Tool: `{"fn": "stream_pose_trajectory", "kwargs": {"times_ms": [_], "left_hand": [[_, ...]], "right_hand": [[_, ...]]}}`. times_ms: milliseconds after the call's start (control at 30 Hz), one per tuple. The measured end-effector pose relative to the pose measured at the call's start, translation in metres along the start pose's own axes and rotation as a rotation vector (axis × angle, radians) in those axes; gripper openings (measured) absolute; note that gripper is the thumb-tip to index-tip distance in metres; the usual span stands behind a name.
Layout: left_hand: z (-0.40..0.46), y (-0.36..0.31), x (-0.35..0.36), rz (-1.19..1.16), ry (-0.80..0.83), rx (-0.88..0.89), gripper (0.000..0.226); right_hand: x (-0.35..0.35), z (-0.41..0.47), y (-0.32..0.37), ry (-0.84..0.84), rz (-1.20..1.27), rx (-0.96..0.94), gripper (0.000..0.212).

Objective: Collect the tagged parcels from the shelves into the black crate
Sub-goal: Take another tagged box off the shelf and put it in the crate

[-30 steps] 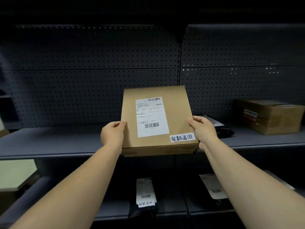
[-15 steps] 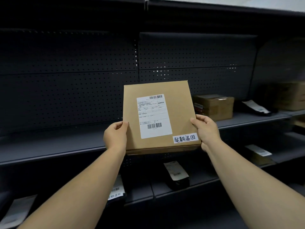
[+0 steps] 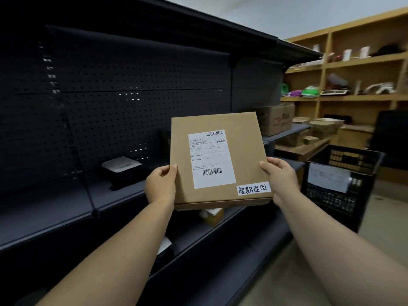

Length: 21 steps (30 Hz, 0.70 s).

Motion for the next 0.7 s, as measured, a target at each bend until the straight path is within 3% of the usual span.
{"fn": "stream_pose_trajectory", "kwargs": {"times_ms": [300, 700], "left_hand": [[-0.001, -0.008, 0.181, -0.031, 0.262, -0.001, 0.012], [0.028, -0.023, 0.381, -0.051, 0.519, 0.079, 0.012]], "right_hand": [[-0.103, 0.083, 0.01, -0.267, -0.041, -0.076, 0.01], [-0.177, 0.194, 0.008, -0.51, -0.039, -0.138, 0.02]]}}
Point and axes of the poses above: each hand's wrist, its own z-axis towards the middle knuckle, its own x-axis out of the palm, y = z × x, the point moved 5 cm from there along z, towards the middle knuckle, and after that the axes turned 4 degrees about z, right-handed, at the moved point
